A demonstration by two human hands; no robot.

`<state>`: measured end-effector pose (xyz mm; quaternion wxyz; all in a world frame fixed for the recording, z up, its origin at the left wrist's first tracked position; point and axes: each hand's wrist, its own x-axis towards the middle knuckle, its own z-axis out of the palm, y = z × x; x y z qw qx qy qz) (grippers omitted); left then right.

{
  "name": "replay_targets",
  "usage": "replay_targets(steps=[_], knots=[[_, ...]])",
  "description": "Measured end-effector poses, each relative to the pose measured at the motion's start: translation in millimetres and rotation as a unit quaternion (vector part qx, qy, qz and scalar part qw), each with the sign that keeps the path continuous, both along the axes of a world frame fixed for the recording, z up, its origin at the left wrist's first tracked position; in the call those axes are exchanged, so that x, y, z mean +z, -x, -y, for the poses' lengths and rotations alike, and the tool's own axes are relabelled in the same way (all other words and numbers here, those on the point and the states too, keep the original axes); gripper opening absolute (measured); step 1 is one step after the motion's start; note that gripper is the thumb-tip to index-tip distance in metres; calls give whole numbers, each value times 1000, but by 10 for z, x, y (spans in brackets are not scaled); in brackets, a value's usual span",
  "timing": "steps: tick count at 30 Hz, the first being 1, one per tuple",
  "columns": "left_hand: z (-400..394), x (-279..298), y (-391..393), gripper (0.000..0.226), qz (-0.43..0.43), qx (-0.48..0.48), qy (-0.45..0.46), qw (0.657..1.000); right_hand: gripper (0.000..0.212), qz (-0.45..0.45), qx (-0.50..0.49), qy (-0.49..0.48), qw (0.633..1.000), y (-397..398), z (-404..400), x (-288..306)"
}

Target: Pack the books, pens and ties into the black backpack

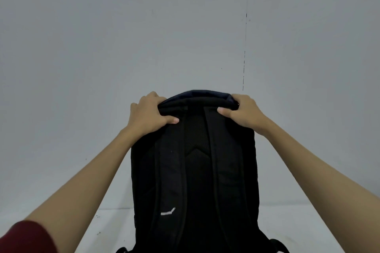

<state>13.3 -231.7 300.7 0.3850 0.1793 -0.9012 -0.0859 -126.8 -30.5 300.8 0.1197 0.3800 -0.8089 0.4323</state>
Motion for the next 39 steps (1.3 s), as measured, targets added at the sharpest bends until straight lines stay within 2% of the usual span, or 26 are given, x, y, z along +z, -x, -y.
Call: replay_targets(steps=[2, 4, 6, 9, 11, 13, 16, 20, 23, 25, 26, 27, 29, 31, 35, 39], knots=[[4, -32, 46, 38, -60, 28, 34, 997, 17, -98, -64, 19, 993, -49, 125, 27], [2, -94, 106, 42, -73, 34, 46, 996, 21, -118, -87, 65, 987, -95, 188, -11], [28, -166, 122, 53, -94, -7, -30, 995, 36, -90, -85, 106, 987, -94, 163, -88], [164, -171, -60, 56, -162, -101, -198, 961, 53, -28, -77, 123, 989, -47, 46, -219], [313, -197, -196, 48, -107, -110, -215, 964, 44, -6, -85, 136, 987, -5, -19, -313], [383, -286, -235, 36, -52, -88, -184, 978, 29, -26, -111, 113, 987, 14, -25, -394], [382, -335, -118, 17, -131, -27, -141, 981, 9, -65, -141, 110, 982, -13, 70, -359], [331, -239, 8, 18, -218, -6, -153, 964, 8, -128, -173, 150, 965, 17, 117, -176], [305, -301, 56, 14, -228, 4, -175, 958, 7, -147, -171, 178, 958, 28, 76, -252], [251, -385, 21, 17, -253, 2, -195, 948, 13, -120, -176, 237, 948, -45, 27, -379], [192, -448, -23, 15, -264, -6, -218, 939, 18, -77, -173, 250, 950, -100, 7, -442], [116, -524, -65, 11, -268, -26, -242, 932, 27, -30, -166, 238, 957, -148, -6, -506], [-65, -730, -141, 21, -222, -66, -266, 936, 41, 43, -127, 181, 974, -250, -2, -651], [-209, -968, -186, 27, -175, -91, -248, 948, 37, 85, -86, 168, 978, -353, 6, -809], [-291, -1358, -264, 37, -155, -60, -232, 959, 36, 95, -104, 172, 975, -528, -14, -1276], [-322, -1471, -330, 27, -151, -46, -259, 953, 38, 102, -125, 163, 973, -592, -22, -1445]])
